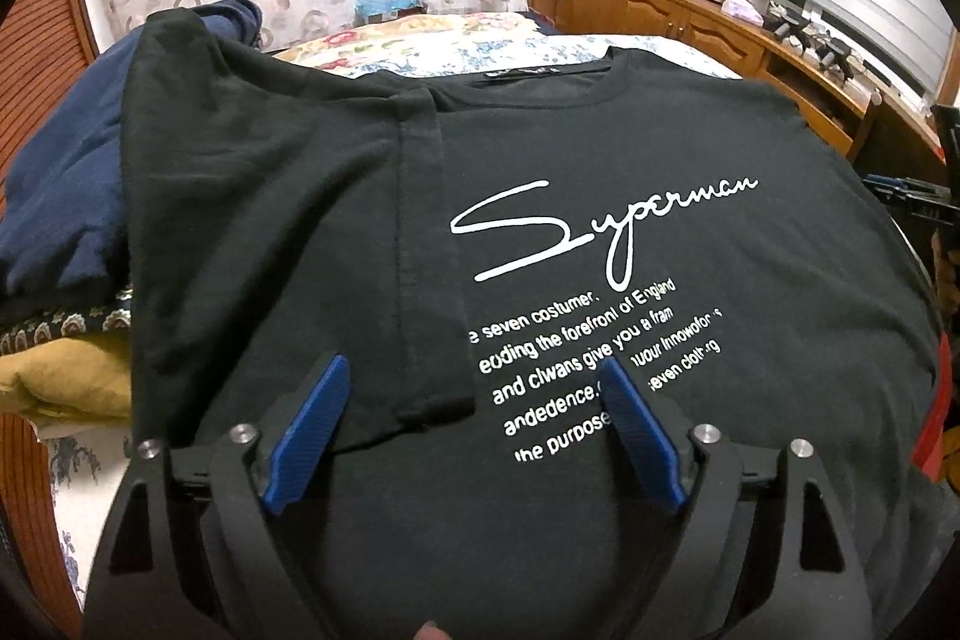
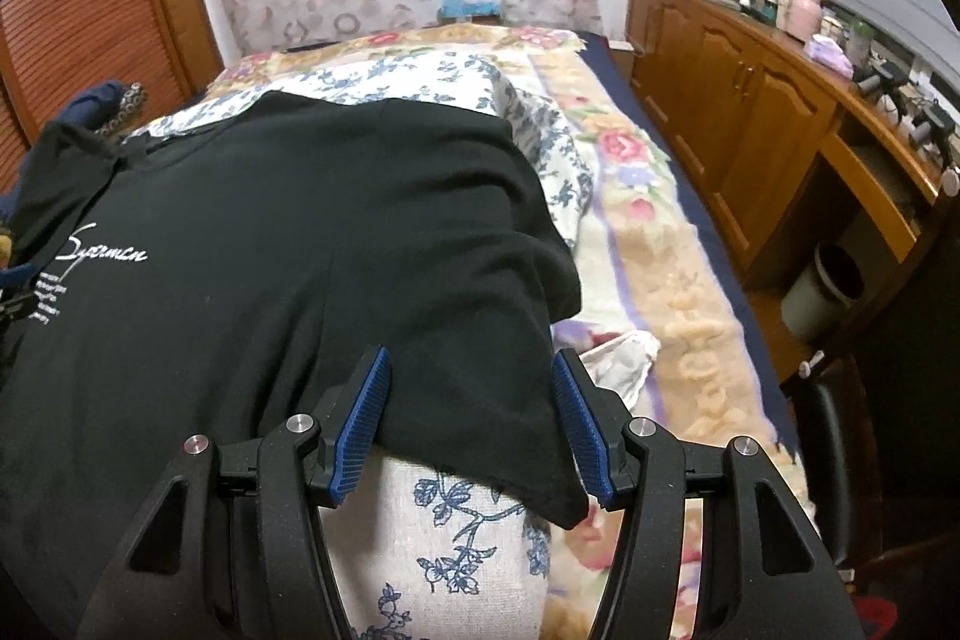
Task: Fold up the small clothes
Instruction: 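Grasp the opposite side edge of the shirt with the right tool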
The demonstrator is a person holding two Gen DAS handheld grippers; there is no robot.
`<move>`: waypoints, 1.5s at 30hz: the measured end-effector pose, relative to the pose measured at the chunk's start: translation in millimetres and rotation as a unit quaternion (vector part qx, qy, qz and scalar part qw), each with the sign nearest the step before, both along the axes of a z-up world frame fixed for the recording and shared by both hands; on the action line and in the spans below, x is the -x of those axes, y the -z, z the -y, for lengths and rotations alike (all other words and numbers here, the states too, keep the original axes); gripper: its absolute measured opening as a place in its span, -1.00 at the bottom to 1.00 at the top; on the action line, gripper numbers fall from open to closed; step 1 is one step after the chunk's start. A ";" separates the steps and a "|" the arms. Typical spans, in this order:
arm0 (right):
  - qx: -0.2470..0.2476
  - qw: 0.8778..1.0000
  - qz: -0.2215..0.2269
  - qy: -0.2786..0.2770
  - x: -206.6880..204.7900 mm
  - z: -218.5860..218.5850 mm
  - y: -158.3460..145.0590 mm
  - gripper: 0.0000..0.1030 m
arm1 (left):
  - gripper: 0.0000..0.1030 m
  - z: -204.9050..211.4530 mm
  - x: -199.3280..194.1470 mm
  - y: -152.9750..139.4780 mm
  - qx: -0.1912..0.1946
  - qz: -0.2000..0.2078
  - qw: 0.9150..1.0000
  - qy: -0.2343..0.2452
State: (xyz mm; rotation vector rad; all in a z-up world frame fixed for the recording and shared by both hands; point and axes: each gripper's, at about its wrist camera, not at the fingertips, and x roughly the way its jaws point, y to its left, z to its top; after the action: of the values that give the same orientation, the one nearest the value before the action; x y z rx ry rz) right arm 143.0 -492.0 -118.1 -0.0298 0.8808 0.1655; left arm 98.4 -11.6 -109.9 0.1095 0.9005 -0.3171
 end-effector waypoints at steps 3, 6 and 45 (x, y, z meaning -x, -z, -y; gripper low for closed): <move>-0.007 1.000 -0.001 -0.004 2.6 1.7 1.1 0.07 | 0.84 3.1 -0.6 1.1 -0.004 -0.003 1.000 0.007; -0.014 1.000 -0.003 -0.007 4.2 3.5 1.9 0.05 | 0.86 1.3 -0.6 0.6 -0.004 -0.004 1.000 0.007; 0.024 0.999 0.025 0.013 -6.4 -10.9 -7.8 -0.23 | 1.00 -0.3 -4.0 0.5 -0.011 0.001 1.000 -0.007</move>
State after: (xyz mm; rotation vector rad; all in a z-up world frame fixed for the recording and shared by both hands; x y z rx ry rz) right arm 149.5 -481.1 -110.4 -0.0668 0.8344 0.1194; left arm 102.5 -11.3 -110.4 0.1242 0.9022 -0.2946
